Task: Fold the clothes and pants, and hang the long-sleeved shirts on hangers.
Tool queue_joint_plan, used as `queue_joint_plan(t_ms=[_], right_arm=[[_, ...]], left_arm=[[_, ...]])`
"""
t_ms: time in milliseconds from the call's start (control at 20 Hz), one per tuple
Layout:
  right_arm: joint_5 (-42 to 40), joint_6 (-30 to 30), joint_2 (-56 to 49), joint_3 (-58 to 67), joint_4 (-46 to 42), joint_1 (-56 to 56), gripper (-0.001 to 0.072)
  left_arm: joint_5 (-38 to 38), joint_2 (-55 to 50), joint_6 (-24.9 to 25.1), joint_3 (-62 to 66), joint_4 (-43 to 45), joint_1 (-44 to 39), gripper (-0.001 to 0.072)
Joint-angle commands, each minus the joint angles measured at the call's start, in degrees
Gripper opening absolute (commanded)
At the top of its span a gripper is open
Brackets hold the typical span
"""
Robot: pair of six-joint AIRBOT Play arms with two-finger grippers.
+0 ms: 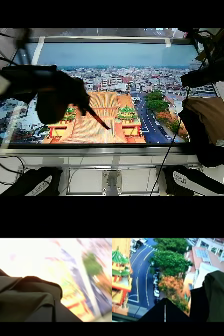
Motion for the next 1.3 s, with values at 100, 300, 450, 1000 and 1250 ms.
queue_joint_plan(t_ms=[100, 300, 450, 1000, 1250], right_arm=[[-7.0, -2.0, 0.0, 0.0, -0.7, -0.9, 0.0033], [-6.4, -2.8, 0.0, -0.3, 0.3, -6.2, 0.0217], [-7.3, -2.7, 0.0, -5.6, 10.3, -10.4, 0.022], [-24.6, -9.8, 0.0, -44.5, 40.7, 9.2, 0.0521], [-34.5, -9.7, -0.5, -44.7, 38.4, 22.8, 0.052]], left_arm=[[18.9, -14.1, -5.2, -8.2, -0.8, -24.6, 0.0011], [21.4, -18.9, -5.2, -4.8, -0.4, -23.3, 0.072], [9.3, -12.7, -5.2, -1.7, 5.4, -10.8, 0.0717], [-8.0, 19.3, -11.2, -35.1, 24.8, 24.2, 0.0716], [14.1, 18.0, -28.3, -44.9, 20.3, 25.6, 0.0716]])
